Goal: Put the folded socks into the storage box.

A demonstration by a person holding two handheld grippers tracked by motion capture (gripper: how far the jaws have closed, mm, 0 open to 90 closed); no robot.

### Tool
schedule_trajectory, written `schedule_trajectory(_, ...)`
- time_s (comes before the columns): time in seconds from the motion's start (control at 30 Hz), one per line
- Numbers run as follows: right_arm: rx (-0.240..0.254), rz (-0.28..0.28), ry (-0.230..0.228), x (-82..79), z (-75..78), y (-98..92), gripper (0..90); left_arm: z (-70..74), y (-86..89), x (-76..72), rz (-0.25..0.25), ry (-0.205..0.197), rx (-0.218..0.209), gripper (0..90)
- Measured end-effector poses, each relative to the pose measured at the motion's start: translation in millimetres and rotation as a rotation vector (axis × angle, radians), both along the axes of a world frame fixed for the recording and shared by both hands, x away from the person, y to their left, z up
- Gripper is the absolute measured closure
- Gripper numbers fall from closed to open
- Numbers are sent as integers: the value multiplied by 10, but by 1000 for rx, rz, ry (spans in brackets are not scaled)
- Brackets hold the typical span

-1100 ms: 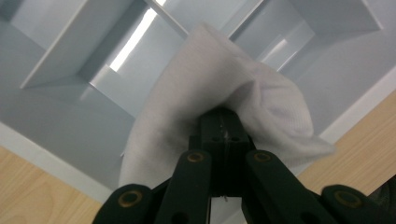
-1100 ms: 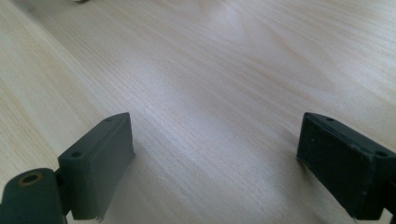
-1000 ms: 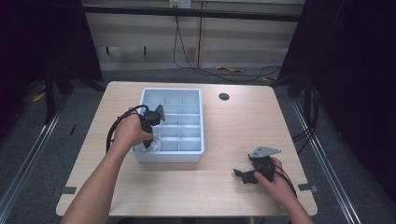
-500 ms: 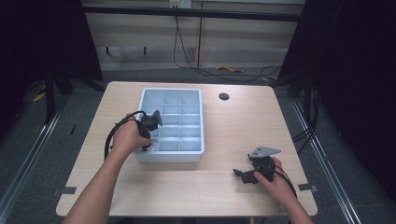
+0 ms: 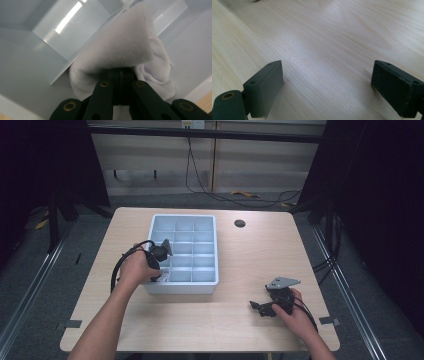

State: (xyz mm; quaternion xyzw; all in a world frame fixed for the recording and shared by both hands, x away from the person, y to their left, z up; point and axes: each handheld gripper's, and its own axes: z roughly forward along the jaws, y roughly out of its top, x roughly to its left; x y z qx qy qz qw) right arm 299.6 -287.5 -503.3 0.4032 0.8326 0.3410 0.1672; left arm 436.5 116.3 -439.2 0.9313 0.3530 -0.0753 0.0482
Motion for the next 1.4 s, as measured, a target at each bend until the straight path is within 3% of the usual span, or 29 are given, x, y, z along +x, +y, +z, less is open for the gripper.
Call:
schedule_trajectory(0.13,0,1,1,0,0,0,99,132,15,-10,-5,-13,-6,900)
schedule_trajectory(0.47,0,0,1,0,0,0,100,701,64,-4,-9,-85,-28,900)
schedule_trajectory(0.8,1,0,-2,1,-1,1,99,916,-16,20,-29,-104,-20,900)
schedule_trajectory(1.0,1,-1,-3,1,-1,1,99,923,-64,38,-26,-98,-18,900)
schedule_trajectory(1.4,1,0,-1,1,0,0,100,679,-175,56,-34,-69,-11,900)
